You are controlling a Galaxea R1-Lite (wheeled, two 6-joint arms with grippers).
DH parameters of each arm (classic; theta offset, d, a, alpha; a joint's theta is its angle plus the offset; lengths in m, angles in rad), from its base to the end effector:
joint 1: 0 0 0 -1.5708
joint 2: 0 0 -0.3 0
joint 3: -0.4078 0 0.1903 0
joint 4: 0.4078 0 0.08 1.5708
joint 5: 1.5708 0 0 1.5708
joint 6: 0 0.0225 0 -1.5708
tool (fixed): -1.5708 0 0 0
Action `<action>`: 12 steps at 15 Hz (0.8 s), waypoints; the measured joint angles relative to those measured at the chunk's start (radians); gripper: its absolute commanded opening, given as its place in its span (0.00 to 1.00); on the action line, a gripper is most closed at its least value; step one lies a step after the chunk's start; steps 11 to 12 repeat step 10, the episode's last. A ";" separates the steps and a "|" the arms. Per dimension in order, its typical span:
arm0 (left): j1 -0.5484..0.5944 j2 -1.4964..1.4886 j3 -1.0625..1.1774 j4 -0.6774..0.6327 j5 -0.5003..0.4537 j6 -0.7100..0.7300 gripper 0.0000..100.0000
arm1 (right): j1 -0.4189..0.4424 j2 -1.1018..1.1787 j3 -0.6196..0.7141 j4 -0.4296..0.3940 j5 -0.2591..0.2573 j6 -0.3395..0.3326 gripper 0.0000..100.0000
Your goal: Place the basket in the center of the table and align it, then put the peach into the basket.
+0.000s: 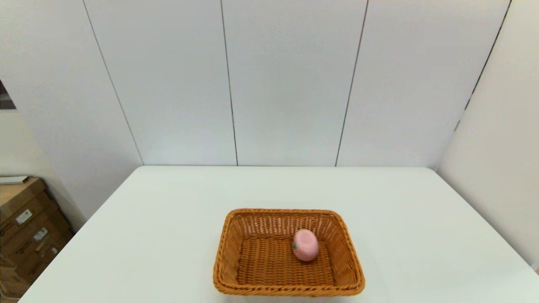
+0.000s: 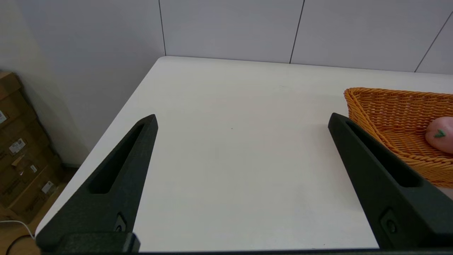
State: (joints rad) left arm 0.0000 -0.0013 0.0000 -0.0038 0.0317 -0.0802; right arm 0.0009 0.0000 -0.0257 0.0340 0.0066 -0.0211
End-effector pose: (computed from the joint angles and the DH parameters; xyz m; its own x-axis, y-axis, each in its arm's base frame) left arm -0.0229 0.0007 0.0758 0.9995 0.0317 0.0051 -0.0312 0.9963 -0.0803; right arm -0.0248 0.0001 0.0791 0.9999 0.0075 -0.0083 -0.0077 0.9997 -0.0210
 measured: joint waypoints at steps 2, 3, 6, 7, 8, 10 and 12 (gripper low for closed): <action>0.000 0.000 0.000 0.000 0.000 0.000 1.00 | 0.000 -0.001 0.007 -0.003 0.000 0.005 1.00; 0.000 0.000 0.000 0.000 0.000 0.000 1.00 | 0.000 -0.001 0.007 -0.003 0.000 0.006 1.00; 0.000 0.000 0.000 0.000 0.000 0.000 1.00 | 0.000 -0.001 0.009 -0.002 -0.002 0.006 1.00; 0.000 0.000 0.000 0.000 -0.001 0.000 1.00 | 0.000 -0.002 0.009 -0.002 -0.003 0.006 1.00; 0.000 0.000 0.000 -0.001 0.000 0.000 1.00 | 0.000 -0.002 0.009 -0.002 -0.002 0.007 1.00; 0.000 0.000 0.000 0.000 0.000 0.000 1.00 | 0.000 -0.002 0.009 -0.002 -0.003 0.011 1.00; 0.000 0.000 0.000 0.000 0.000 0.000 1.00 | 0.000 -0.002 0.009 -0.002 -0.003 0.011 1.00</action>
